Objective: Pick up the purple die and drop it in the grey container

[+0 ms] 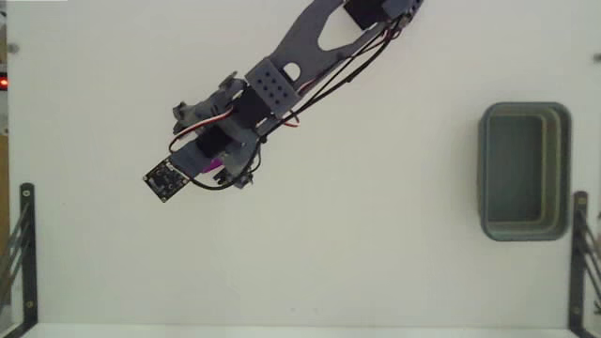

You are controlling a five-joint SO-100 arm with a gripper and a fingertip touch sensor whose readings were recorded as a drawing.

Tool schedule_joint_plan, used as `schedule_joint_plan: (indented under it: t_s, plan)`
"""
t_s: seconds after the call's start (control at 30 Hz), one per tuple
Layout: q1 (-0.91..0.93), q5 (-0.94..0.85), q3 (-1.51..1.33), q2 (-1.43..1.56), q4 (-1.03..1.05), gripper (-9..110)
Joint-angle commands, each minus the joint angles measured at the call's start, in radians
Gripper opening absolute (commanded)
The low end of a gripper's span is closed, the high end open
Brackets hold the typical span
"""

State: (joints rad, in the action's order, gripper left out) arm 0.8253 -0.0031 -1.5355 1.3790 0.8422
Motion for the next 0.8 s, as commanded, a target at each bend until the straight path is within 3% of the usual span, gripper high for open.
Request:
schedule_joint_plan:
  t_s: [0.0, 0.77]
  plan:
    - [0.012, 0.003, -0.009, 0.033, -0.026, 110]
    - [0.012, 0.003, -0.03, 0.029, -0.05, 110]
